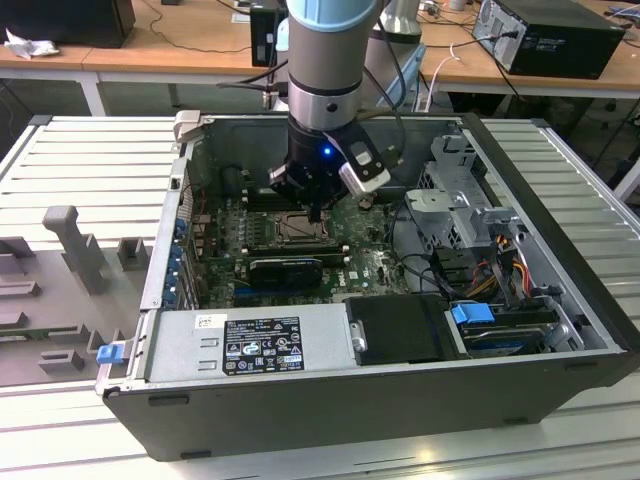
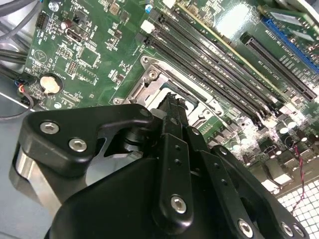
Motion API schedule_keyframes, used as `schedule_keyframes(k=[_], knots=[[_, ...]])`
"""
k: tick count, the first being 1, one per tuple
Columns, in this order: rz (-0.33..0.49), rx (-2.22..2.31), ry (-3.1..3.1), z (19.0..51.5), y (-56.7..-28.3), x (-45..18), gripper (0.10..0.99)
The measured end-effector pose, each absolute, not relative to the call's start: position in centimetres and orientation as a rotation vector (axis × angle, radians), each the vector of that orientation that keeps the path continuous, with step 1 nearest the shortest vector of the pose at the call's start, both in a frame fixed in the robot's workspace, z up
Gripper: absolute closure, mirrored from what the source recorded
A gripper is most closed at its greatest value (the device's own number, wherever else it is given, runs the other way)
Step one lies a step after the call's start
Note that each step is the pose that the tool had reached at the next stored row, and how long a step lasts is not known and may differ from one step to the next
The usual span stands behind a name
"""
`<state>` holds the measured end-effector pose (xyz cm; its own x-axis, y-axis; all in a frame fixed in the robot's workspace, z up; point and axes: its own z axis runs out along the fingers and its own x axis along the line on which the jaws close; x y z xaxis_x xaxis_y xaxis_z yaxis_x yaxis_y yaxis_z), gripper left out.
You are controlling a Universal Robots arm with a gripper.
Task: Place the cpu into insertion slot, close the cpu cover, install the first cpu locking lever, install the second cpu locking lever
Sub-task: 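Install the second cpu locking lever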
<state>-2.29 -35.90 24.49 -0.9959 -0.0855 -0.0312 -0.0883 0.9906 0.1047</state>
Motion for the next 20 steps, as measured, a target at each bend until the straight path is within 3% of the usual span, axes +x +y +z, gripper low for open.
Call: schedule_keyframes(k=[20], knots=[[0.175, -0.135, 3.119, 24.8, -37.3, -3.1, 0.98]])
